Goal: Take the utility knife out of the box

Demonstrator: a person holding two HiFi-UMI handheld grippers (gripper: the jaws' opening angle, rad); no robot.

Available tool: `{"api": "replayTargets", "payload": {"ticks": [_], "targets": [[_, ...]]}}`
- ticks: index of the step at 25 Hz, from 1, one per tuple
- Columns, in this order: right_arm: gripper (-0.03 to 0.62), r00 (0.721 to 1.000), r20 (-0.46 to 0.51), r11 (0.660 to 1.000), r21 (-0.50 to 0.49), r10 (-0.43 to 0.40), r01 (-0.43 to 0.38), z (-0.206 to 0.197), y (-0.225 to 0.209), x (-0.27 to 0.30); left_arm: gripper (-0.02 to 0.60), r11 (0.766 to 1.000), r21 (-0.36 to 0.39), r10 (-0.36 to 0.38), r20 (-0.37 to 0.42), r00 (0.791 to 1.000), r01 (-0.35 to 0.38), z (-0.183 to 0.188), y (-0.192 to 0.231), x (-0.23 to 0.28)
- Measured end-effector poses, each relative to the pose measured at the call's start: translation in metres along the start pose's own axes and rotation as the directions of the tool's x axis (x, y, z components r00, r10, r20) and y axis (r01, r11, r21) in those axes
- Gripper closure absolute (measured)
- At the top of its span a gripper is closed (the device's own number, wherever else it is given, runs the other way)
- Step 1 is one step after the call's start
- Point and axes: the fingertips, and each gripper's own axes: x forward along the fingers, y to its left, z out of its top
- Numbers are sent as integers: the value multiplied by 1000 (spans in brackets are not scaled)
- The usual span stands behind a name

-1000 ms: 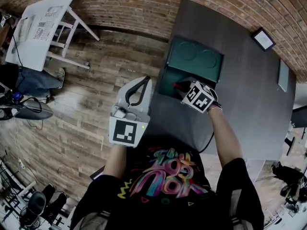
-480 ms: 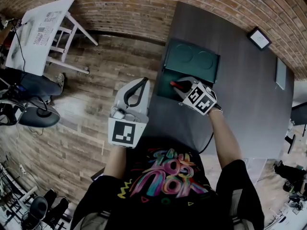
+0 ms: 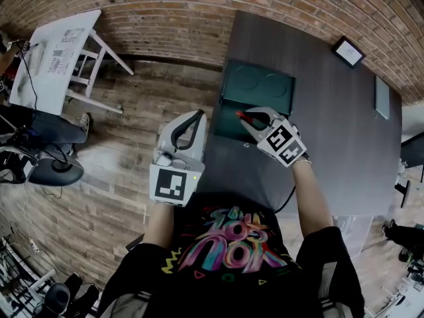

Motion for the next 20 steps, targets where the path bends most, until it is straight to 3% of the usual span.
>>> {"api": "replayTargets", "payload": {"ticks": [5, 10, 14, 20], "targets": [[539, 990, 116, 997, 20, -79, 77, 27, -4, -33, 581, 1000, 20, -24, 22, 999, 23, 10, -9, -1], [539, 959, 231, 986, 58, -164, 154, 52, -6, -70, 581, 999, 30, -47, 32, 998, 46, 17, -19, -2], [539, 920, 317, 972, 95, -233, 213, 66, -8, -102, 581, 997, 36, -66, 44, 997, 64, 23, -28, -2], [539, 833, 445, 945, 158, -327, 287, 90, -9, -153, 581, 995, 38, -96, 55, 994, 94, 28, -38, 0]]}}
